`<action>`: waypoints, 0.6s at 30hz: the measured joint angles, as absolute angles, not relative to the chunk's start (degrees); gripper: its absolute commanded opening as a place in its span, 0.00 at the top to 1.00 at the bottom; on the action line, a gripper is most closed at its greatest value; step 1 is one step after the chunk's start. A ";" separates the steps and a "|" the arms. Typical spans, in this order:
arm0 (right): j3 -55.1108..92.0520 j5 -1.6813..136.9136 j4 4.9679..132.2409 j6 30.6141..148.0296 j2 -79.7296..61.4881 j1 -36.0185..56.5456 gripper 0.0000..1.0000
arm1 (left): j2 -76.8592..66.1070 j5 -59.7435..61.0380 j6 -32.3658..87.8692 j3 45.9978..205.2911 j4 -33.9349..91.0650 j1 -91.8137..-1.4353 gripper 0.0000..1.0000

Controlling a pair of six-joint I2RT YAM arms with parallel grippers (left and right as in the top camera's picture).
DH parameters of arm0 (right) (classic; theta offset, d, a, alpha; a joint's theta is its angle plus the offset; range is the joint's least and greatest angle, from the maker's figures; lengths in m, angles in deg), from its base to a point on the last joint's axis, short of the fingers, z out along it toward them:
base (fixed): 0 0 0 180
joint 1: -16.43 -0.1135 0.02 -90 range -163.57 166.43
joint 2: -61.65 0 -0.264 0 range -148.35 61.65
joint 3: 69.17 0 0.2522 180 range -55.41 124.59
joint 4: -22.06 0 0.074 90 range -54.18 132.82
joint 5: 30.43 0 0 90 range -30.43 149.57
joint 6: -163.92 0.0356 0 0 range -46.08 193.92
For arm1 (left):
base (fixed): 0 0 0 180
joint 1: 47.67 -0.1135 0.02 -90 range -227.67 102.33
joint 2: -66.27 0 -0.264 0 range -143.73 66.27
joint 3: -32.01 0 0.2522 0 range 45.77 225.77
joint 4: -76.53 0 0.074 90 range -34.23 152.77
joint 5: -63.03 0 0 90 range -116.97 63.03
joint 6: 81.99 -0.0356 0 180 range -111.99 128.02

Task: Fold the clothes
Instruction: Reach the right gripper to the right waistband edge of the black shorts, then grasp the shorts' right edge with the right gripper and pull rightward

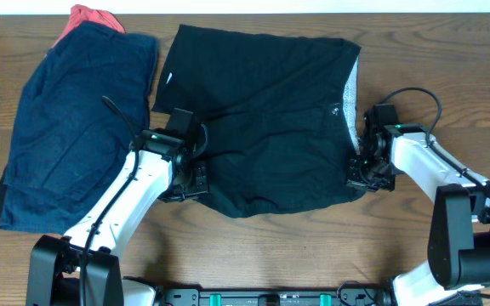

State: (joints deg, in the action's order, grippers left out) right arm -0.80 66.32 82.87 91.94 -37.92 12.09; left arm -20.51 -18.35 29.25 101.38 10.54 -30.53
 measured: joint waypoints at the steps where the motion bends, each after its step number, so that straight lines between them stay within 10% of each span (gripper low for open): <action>1: -0.82 66.77 83.04 91.94 -37.61 12.64 0.99 | -20.51 -18.35 29.25 101.38 10.52 -30.50 0.94; 18: -0.86 71.01 91.74 89.78 -15.99 29.64 0.99 | -19.90 -15.11 28.48 101.80 8.10 -30.24 0.94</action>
State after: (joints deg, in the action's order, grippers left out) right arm -0.86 71.01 91.74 89.78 -15.99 29.64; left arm -19.90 -15.11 28.48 101.80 8.10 -30.24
